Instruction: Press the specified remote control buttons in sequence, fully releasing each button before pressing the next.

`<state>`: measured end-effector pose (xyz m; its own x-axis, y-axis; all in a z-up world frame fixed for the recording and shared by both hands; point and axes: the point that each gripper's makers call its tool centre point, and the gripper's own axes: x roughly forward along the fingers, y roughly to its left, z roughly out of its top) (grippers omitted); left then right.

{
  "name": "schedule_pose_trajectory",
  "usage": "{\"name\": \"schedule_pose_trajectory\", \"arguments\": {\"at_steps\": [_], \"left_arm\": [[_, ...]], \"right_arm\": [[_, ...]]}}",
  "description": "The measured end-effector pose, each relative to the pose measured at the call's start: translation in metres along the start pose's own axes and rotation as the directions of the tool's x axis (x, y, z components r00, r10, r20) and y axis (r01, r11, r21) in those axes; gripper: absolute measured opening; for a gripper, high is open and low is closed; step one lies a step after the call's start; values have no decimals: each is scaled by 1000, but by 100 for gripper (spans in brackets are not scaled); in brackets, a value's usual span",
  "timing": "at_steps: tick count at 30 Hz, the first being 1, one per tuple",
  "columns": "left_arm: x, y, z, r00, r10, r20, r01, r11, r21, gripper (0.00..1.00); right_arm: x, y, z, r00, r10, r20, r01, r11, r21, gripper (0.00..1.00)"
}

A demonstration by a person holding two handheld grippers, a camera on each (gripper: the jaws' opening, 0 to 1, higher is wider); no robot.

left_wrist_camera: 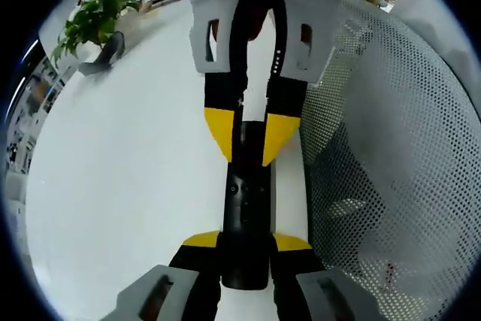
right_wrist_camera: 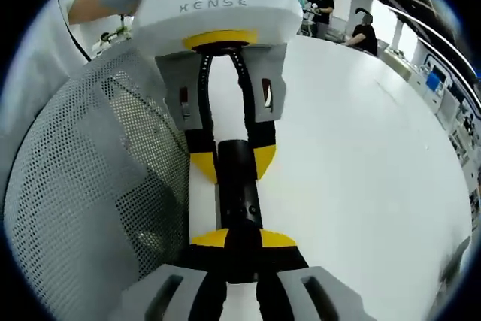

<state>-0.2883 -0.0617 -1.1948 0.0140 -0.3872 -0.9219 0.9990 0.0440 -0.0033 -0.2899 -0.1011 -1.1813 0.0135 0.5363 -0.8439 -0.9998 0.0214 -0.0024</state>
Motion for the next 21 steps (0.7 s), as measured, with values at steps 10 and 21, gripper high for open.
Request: {"name": "schedule_pose_trajectory", "arguments": {"at_steps": [10,21], "left_arm": [[-1,0,0,1000,-2,13,2,1000,-1,24],[-1,0,-1,999,-1,50,1,1000,-2,24]], "right_arm": [[4,1,1,997,-1,-76,-4,997,-76,1],[1,-1,-1,1000,5,-21,-6,1000,-14,2]]}}
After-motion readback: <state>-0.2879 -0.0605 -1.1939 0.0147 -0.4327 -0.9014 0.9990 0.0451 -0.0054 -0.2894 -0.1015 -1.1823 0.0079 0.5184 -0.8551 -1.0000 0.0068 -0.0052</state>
